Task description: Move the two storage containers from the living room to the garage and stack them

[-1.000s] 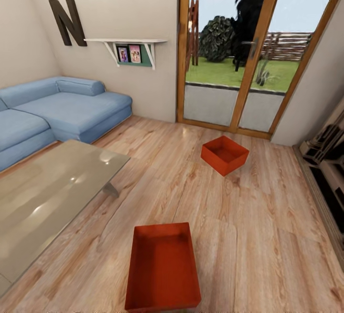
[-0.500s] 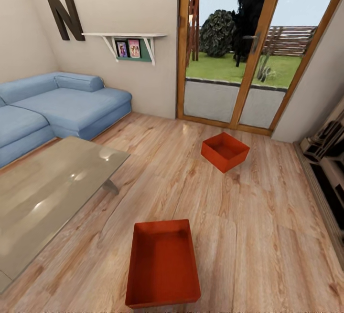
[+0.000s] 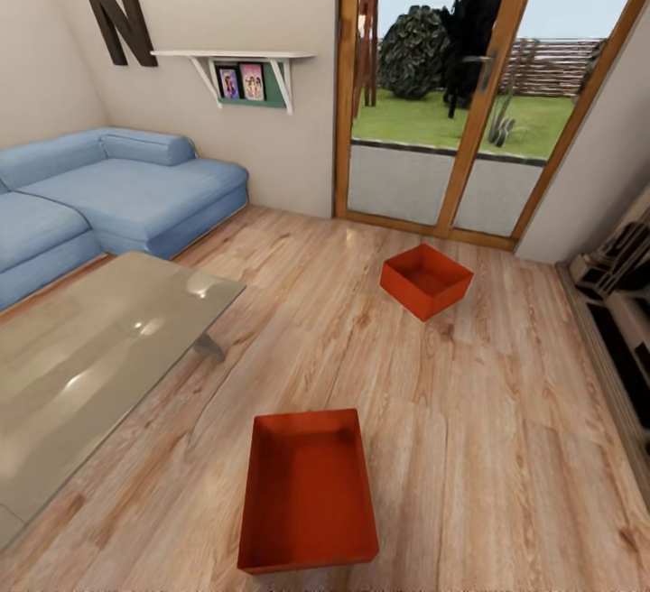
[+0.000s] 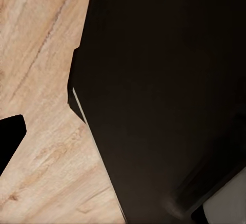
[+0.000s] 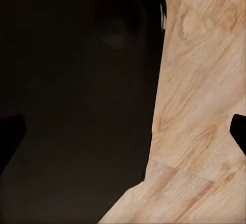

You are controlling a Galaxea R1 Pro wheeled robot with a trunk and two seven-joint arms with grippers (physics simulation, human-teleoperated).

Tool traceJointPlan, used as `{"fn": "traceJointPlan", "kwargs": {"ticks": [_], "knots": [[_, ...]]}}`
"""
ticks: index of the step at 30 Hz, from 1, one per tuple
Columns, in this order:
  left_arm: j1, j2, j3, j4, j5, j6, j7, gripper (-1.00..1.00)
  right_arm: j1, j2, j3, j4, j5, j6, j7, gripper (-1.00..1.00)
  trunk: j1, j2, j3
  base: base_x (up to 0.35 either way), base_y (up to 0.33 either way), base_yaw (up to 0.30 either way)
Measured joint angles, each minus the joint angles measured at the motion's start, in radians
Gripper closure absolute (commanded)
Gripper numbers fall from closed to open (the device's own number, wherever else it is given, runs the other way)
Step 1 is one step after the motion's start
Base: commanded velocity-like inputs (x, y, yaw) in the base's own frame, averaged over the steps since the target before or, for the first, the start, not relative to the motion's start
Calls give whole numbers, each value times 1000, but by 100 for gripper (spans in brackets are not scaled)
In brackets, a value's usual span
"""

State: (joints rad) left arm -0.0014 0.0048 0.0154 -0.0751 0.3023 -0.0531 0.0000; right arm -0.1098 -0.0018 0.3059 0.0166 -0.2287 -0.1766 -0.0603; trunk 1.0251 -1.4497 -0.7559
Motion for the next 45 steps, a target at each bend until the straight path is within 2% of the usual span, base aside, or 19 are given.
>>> {"fn": "traceJointPlan", "kwargs": {"ticks": [45], "knots": [[0,0,0,0,0,0,0,-100,0,0,1,0,-4,-2,0,-100,0,0,-73,0,0,99]]}}
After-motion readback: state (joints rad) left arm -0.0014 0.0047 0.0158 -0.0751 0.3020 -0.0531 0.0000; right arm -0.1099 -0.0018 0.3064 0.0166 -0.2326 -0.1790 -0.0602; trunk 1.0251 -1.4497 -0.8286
